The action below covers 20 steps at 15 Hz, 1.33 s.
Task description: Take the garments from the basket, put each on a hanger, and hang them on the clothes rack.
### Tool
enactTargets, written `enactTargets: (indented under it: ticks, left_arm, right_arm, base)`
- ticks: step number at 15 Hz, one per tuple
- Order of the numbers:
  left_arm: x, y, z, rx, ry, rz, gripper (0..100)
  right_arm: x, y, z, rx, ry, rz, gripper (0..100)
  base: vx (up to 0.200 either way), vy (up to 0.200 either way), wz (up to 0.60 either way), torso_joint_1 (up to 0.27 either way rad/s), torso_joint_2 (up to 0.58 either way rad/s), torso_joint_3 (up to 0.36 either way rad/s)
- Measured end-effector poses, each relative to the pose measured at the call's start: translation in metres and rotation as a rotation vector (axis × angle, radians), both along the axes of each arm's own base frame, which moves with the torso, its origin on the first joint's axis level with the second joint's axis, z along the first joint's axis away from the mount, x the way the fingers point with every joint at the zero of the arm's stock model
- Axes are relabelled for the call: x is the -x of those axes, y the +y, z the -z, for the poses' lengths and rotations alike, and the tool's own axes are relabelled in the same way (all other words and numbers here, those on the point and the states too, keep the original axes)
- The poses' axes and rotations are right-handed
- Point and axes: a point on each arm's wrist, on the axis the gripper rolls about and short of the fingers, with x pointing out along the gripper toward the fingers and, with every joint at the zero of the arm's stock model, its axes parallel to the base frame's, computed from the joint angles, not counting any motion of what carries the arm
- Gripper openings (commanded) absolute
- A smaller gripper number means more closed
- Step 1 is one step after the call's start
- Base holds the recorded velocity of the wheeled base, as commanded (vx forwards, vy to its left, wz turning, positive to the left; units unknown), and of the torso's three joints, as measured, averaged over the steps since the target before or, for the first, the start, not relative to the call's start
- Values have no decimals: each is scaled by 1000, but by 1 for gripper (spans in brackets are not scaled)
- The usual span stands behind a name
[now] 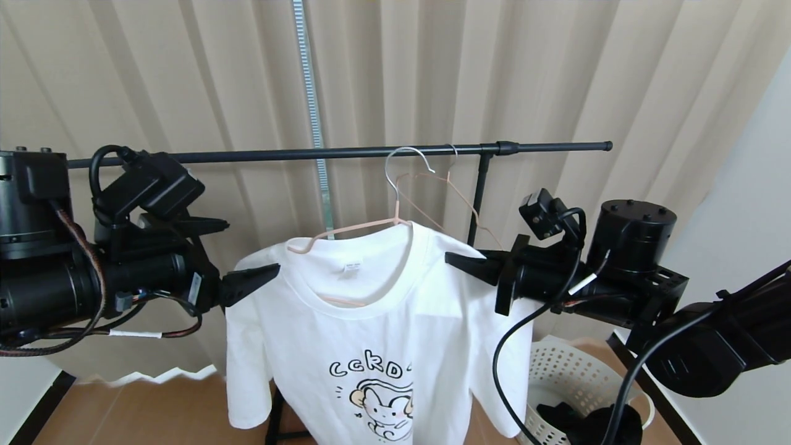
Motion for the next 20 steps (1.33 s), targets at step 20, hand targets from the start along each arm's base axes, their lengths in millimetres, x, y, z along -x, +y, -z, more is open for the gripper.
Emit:
enactTargets:
  ticks: [20]
  left_arm:
    - [-74, -25, 2, -124, 243, 580, 100]
  right_arm:
    - [9, -13, 8, 43, -25, -91, 0]
  base:
    - [0, 0, 0, 0, 0, 0]
